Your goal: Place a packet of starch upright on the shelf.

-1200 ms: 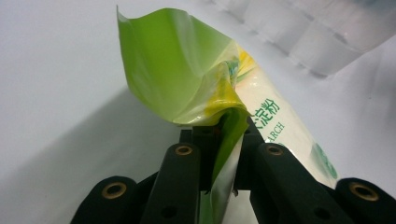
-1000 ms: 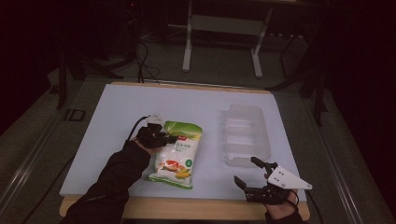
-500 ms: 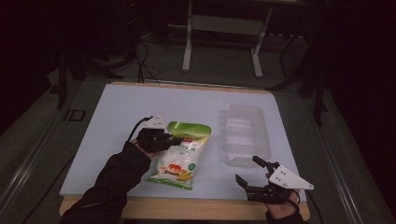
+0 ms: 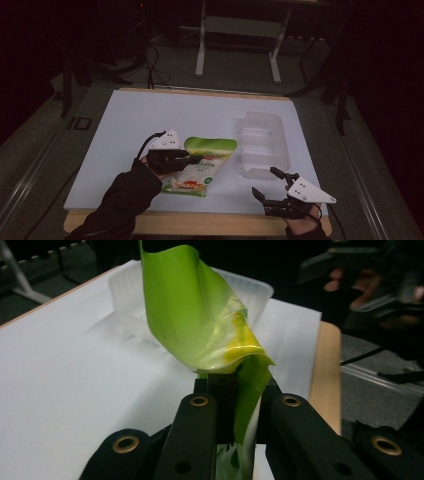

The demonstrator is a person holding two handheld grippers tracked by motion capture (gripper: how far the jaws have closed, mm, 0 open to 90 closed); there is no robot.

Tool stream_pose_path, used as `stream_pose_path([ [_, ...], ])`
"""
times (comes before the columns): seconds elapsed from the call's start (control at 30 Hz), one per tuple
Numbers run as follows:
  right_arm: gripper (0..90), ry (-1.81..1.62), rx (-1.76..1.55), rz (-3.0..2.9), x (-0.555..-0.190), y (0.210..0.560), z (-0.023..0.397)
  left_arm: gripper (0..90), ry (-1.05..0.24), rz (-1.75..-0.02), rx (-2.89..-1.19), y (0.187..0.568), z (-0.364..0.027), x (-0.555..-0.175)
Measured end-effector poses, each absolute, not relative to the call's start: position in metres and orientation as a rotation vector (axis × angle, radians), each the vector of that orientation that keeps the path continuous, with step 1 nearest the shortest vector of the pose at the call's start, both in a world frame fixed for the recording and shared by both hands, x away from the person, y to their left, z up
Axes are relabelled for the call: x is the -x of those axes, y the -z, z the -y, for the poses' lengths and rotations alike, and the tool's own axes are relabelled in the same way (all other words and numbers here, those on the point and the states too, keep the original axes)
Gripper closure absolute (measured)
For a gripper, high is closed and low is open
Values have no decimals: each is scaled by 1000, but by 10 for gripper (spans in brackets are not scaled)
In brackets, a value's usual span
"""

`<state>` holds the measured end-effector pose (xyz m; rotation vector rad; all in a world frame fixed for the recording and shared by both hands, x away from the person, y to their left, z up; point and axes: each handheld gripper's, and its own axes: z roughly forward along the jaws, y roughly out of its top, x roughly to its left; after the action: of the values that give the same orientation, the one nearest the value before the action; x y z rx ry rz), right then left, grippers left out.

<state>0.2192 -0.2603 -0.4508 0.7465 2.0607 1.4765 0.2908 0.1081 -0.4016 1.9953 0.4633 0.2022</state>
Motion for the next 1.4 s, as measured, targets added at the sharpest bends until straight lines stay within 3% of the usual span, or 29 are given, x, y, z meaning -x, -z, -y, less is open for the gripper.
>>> stream_pose_path([
  [0.27,202,-1616,-731,-2050,-221,440,260,859,-220,-431,-1944,387,-107,-276],
  [0.57,135,-1733,-717,-2108,-241,420,239,859,-229,-387,-1915,376,-102,-265],
  [0.87,148,-1788,-681,-2245,-265,421,195,859,-218,-364,-1889,370,-95,-262],
  [1.1,371,-1666,-608,-2289,-268,421,177,860,-236,-371,-1890,372,-89,-263],
  [1.2,515,-1665,-621,-2328,-271,421,177,860,-239,-383,-1895,374,-89,-265],
  [1.4,678,-1649,-566,-2348,-275,417,177,860,-228,-394,-1887,376,-89,-266],
])
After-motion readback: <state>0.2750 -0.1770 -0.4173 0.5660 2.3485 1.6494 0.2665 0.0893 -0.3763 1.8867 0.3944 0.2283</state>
